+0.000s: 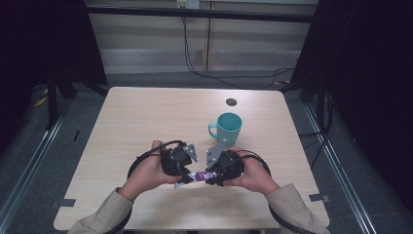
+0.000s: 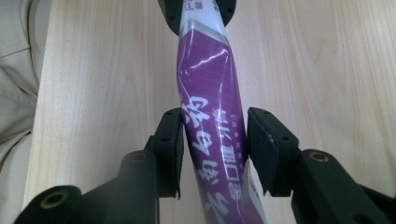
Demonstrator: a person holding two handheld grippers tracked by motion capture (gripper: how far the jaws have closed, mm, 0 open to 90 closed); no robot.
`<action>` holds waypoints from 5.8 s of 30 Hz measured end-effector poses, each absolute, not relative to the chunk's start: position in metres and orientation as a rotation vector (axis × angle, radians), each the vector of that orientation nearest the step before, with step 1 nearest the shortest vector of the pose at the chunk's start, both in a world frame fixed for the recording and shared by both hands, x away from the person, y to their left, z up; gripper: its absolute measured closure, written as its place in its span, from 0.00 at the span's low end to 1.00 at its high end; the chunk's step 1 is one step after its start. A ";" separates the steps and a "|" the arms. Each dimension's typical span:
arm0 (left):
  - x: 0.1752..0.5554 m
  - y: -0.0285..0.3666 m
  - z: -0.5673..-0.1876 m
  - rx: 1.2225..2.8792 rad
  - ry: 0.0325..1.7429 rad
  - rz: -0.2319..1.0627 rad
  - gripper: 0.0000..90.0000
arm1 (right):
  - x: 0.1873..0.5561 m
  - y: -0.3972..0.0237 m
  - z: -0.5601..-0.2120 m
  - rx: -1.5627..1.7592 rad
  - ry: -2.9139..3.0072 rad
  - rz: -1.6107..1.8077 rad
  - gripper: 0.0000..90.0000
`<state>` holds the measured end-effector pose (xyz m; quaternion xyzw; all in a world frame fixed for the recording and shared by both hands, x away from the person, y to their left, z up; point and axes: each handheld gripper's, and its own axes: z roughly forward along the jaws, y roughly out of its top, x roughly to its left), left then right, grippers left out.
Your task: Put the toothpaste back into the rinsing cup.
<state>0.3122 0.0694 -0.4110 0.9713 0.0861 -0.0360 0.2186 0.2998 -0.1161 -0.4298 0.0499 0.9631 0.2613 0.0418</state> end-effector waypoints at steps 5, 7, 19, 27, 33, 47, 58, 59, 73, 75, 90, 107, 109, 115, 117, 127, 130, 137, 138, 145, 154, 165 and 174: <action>0.312 0.071 -0.408 2.653 0.249 -0.110 0.82 | 0.300 -0.118 -0.429 0.165 2.949 0.813 0.67; 0.313 0.072 -0.406 2.642 0.253 -0.115 0.82 | 0.299 -0.119 -0.428 0.169 2.940 0.827 0.70; 0.315 0.078 -0.402 2.555 0.253 -0.066 0.64 | 0.298 -0.124 -0.427 0.206 2.950 0.808 0.82; 0.317 0.086 -0.400 2.524 0.283 -0.014 0.37 | 0.299 -0.138 -0.425 0.257 2.956 0.735 0.83; 0.318 0.095 -0.398 2.482 0.306 0.021 0.27 | 0.304 -0.157 -0.421 0.310 2.918 0.753 0.83; 0.320 0.104 -0.430 2.471 0.381 0.037 0.23 | 0.311 -0.188 -0.412 0.546 2.815 1.007 0.83; 0.321 0.108 -0.464 2.482 0.453 0.051 0.20 | 0.317 -0.188 -0.409 0.613 2.738 1.154 0.83; 0.321 0.109 -0.467 2.482 0.459 0.060 0.20 | 0.317 -0.188 -0.408 0.625 2.717 1.175 0.83; 0.322 0.113 -0.489 2.461 0.512 0.086 0.19 | 0.324 -0.194 -0.398 0.725 2.591 1.316 0.83; 0.321 0.114 -0.493 2.482 0.488 0.102 0.18 | 0.326 -0.197 -0.396 0.759 2.547 1.358 0.83; 0.317 0.124 -0.501 2.387 0.469 0.150 0.16 | 0.333 -0.208 -0.385 0.840 2.404 1.457 0.83; 0.315 0.129 -0.508 2.299 0.467 0.158 0.14 | 0.344 -0.213 -0.374 0.890 2.305 1.519 0.83; 0.313 0.129 -0.509 2.280 0.482 0.154 0.14 | 0.346 -0.213 -0.373 0.892 2.293 1.527 0.83; 0.314 0.129 -0.510 2.280 0.477 0.155 0.14 | 0.352 -0.214 -0.370 0.910 2.267 1.542 0.83; 0.314 0.129 -0.510 2.281 0.478 0.155 0.14 | 0.352 -0.214 -0.369 0.913 2.262 1.540 0.83; 0.314 0.129 -0.510 2.274 0.479 0.154 0.14 | 0.361 -0.214 -0.366 0.935 2.227 1.550 0.83; 0.313 0.129 -0.510 2.274 0.480 0.155 0.14 | 0.364 -0.214 -0.364 0.934 2.218 1.543 0.83; 0.313 0.129 -0.510 2.274 0.479 0.152 0.14 | 0.372 -0.213 -0.363 0.942 2.203 1.558 0.83; 0.313 0.129 -0.510 2.274 0.479 0.153 0.14 | 0.374 -0.213 -0.363 0.944 2.198 1.563 0.83; 0.313 0.129 -0.510 2.273 0.479 0.152 0.14 | 0.382 -0.211 -0.361 0.957 2.176 1.577 0.83; 0.314 0.129 -0.510 2.275 0.478 0.152 0.14 | 0.391 -0.211 -0.361 0.982 2.137 1.584 0.83; 0.314 0.129 -0.510 2.279 0.473 0.158 0.14 | 0.402 -0.211 -0.366 1.011 2.089 1.585 0.83; 0.313 0.129 -0.509 2.281 0.476 0.161 0.14 | 0.409 -0.210 -0.368 1.020 2.080 1.592 0.83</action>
